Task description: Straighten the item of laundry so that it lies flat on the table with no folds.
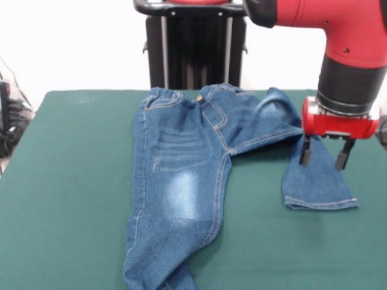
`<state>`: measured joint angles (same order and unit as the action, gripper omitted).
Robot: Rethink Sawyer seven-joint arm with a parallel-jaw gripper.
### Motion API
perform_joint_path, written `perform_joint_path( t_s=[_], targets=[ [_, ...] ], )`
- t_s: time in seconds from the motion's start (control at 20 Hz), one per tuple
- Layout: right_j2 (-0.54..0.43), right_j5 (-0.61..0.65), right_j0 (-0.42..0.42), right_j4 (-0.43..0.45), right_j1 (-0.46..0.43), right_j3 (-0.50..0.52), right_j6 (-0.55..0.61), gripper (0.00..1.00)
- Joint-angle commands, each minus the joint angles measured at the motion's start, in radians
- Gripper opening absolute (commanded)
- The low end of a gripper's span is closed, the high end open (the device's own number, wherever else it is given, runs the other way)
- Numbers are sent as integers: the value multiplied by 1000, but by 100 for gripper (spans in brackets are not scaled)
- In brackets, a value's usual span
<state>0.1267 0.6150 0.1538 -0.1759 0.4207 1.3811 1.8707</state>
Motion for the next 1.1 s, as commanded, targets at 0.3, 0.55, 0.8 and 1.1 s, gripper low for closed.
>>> perform_joint_path(
  t_s=[0.3,0.55,0.8,1.1],
  targets=[
    [-57,-91,27,-35,-131,134,251,100],
    [-53,-168,35,-30,-191,107,259,100],
    [-21,-245,60,-32,-275,46,275,100],
    [19,-284,86,-59,-353,-24,276,100]
  ],
)
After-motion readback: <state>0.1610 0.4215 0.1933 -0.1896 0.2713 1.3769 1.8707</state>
